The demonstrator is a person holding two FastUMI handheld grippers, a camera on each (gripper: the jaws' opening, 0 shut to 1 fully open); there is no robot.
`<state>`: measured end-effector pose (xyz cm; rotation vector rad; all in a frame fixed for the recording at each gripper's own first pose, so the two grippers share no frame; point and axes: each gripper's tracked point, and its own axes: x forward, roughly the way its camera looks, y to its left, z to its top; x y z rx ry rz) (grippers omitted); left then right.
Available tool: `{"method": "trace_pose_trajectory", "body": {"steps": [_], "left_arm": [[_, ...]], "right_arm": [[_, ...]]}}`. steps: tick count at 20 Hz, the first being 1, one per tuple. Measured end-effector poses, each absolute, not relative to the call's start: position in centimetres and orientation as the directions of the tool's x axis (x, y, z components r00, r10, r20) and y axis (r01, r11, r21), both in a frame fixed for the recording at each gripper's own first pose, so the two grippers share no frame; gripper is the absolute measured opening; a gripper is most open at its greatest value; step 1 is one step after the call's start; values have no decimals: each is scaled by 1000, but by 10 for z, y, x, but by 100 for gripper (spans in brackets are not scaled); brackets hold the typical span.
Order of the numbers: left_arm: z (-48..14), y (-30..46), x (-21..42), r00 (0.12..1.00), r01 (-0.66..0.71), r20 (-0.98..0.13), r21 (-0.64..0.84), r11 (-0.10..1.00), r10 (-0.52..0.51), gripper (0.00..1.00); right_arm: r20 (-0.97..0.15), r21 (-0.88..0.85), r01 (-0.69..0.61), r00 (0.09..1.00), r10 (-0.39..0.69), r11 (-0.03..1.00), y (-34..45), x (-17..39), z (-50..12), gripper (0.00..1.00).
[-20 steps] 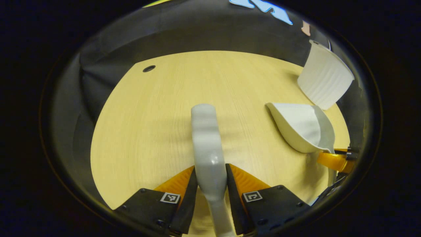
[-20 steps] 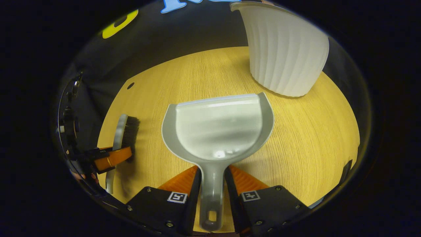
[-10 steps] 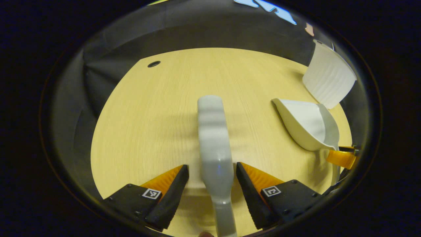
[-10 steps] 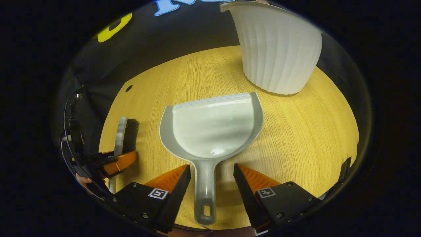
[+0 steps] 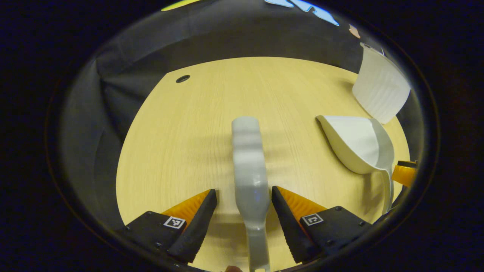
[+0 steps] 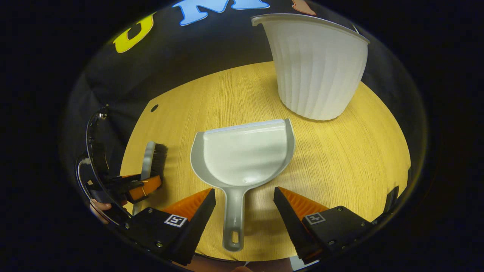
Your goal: Pick up the small broom and dustpan from the desktop, sweep the trash into the dustpan with the broom, and then empty the trash into the garbage bin.
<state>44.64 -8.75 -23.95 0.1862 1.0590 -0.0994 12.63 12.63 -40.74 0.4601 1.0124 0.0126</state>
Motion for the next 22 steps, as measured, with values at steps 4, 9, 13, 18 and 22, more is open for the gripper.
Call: {"method": "trace_pose_trajectory", "body": {"steps": [4,9,13,18,22], "left_arm": [[-188,-130,506,495,192,-869,108,975,-1,99],[-119,-181,587,503,202,-864,114,973,-3,99],[-50,-227,663,546,197,-838,119,973,-8,99],[62,-304,785,679,184,-731,78,980,-69,99],[162,-361,904,812,174,-568,16,985,-135,99]], "right_arm": [[-806,386,189,545,230,903,122,123,-403,97],[-794,406,181,555,248,896,121,122,-398,97],[-776,417,176,580,248,892,117,125,-387,97],[-721,353,150,673,166,924,99,135,-353,96],[-632,246,106,771,77,963,79,146,-313,96]]}}
